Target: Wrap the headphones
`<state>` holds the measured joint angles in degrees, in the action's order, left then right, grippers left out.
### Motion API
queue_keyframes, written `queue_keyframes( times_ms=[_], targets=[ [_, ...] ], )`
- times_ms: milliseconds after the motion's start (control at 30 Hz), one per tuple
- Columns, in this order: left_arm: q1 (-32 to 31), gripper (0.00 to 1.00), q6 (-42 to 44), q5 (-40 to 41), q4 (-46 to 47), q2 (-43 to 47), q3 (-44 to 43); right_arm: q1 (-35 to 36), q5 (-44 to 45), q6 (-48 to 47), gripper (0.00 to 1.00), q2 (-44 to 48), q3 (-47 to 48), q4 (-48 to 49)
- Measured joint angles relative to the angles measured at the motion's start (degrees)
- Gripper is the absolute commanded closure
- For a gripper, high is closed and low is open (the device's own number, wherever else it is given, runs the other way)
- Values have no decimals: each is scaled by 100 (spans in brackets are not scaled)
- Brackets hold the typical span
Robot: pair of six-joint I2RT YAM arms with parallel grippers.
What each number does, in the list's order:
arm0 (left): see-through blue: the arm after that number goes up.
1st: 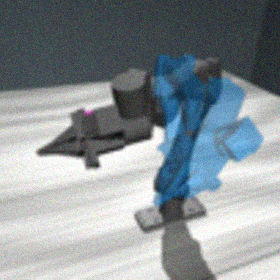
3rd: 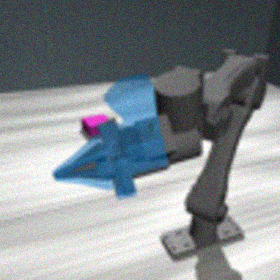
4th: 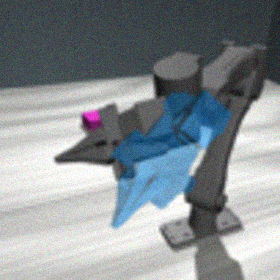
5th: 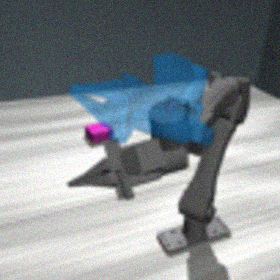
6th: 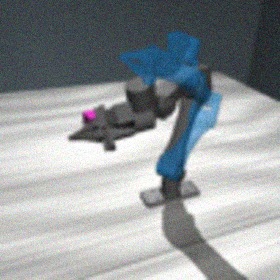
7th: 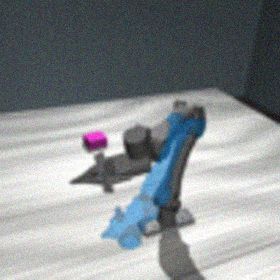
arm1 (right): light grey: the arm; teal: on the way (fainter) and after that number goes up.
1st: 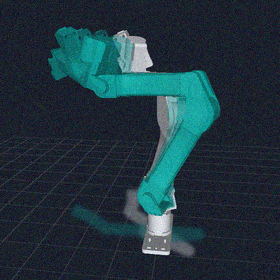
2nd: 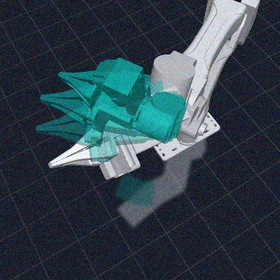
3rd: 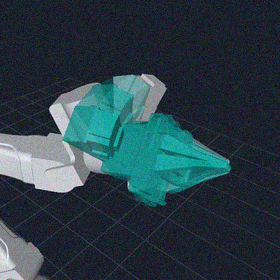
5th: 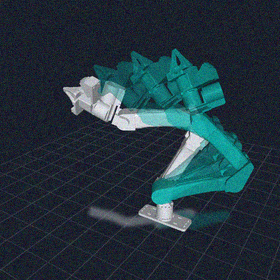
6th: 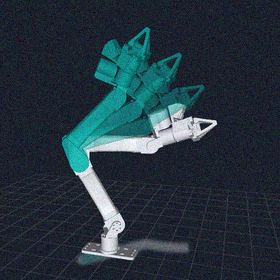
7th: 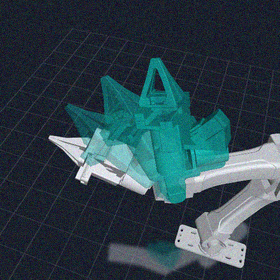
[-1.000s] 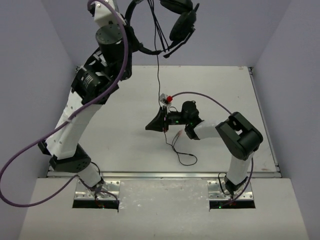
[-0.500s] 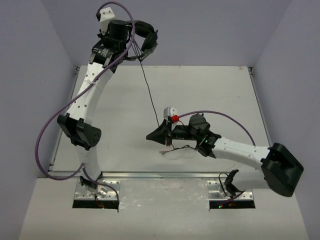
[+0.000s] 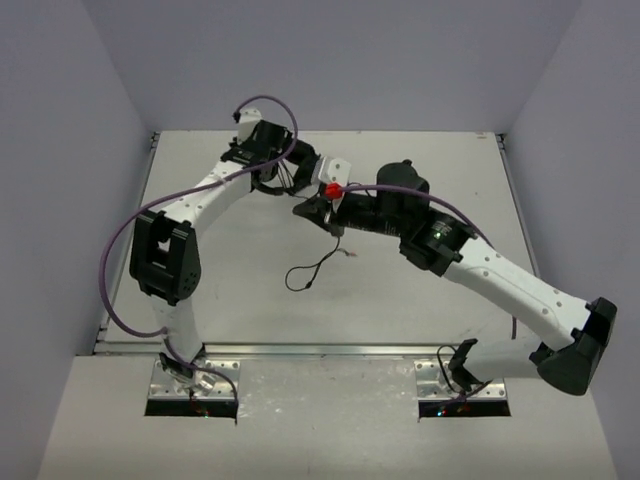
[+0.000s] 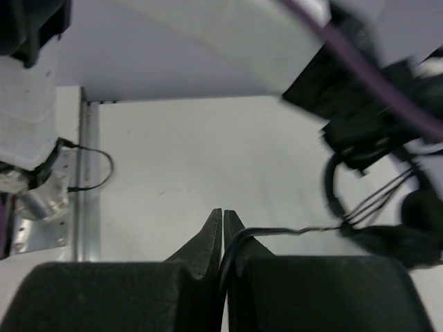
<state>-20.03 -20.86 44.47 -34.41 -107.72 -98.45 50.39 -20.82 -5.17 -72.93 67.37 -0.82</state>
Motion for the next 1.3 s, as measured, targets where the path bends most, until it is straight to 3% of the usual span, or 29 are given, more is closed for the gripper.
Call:
queue_keyframes(
  times_ms=[133, 300, 467, 700, 900, 1033, 1300],
  targets=[
    [-448, 100, 214, -393, 994, 208, 1637, -511, 420, -699, 99, -24, 883, -903],
    [-1425, 100, 761, -1178, 2382, 1036, 3434, -1185, 994, -1574, 99, -22, 994, -1698],
    [-1547, 100, 1008, -2332, 3239, 2070, 4395, -2011, 1440, -2205, 99, -90, 1034, -1974],
    [-1810, 100, 1056, -3602, 3939, 2677, 4798, -3145, 1462, -2190, 99, -1088, 1864, -2173],
    [-2581, 100, 1073, -3298, 3989, 2756, 4758, -3342, 1628, -2131, 99, -1705, 2009, -2253],
    [-2876, 99, 1073, -2736, 3447, 2697, 4400, -3471, 1849, -2122, 99, -2129, 2129, -2317],
    [-3095, 100, 1056, -2800, 2669, 2767, 4074, -3604, 1200, -1582, 99, -2251, 2107, -2385]
  ],
)
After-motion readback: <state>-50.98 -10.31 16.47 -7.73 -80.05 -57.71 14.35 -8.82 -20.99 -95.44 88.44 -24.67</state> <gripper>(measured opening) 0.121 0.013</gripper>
